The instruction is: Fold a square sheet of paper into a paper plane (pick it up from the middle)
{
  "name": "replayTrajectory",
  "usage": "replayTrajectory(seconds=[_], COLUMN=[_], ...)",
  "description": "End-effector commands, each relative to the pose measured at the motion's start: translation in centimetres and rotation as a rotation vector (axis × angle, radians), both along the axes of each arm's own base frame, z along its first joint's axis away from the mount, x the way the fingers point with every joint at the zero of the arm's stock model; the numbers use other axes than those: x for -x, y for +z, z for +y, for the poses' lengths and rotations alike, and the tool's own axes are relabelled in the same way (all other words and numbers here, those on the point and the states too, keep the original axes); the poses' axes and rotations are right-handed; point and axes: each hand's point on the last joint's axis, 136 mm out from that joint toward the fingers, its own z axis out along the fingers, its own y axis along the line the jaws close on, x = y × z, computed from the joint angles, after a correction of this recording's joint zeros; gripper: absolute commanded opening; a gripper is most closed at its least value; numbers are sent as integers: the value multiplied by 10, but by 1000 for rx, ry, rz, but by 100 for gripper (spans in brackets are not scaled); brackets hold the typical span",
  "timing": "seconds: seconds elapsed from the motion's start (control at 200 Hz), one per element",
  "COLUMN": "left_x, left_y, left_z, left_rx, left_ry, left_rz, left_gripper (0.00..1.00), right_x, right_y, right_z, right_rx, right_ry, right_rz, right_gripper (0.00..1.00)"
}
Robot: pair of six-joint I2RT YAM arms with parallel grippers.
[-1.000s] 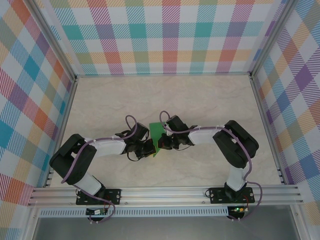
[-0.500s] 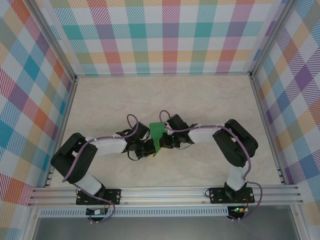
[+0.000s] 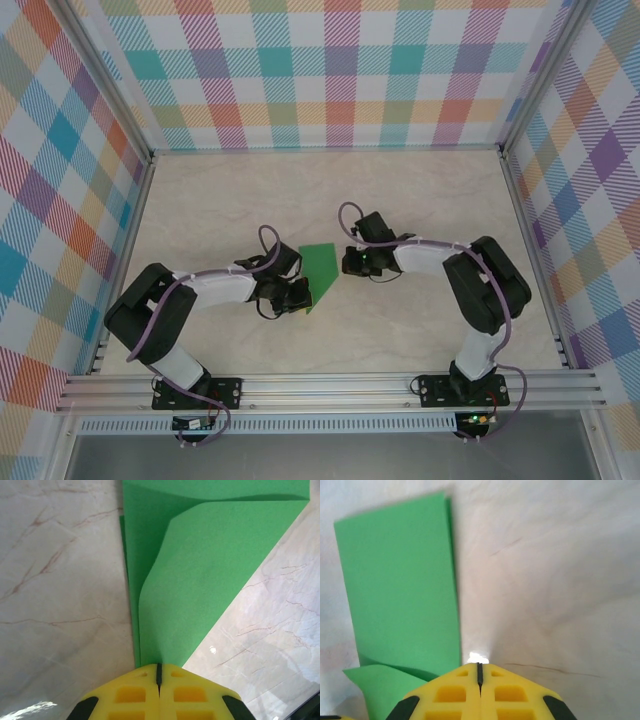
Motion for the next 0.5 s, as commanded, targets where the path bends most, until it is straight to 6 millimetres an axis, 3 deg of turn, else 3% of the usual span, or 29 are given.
replayTrajectory(seconds=[0.0,0.16,0.355,0.495], left_x=[35,17,-1,-8], left_y=[-44,-32,-24,-18], left_z=[73,69,70,68], left_rx=[-330,-297,-278,-256], left_ry=[-32,-69,-97,-102], left_rz=[135,88,51,29], left_gripper=[0,0,0,0], right_x=[-10,10,32,35], right_y=[36,45,29,16], right_z=[-12,21,69,83], right_rx=[15,-98,-211,-243], right_ry=[-46,16,94,107], right_rz=[-107,-67,45,101], right_gripper=[0,0,0,0])
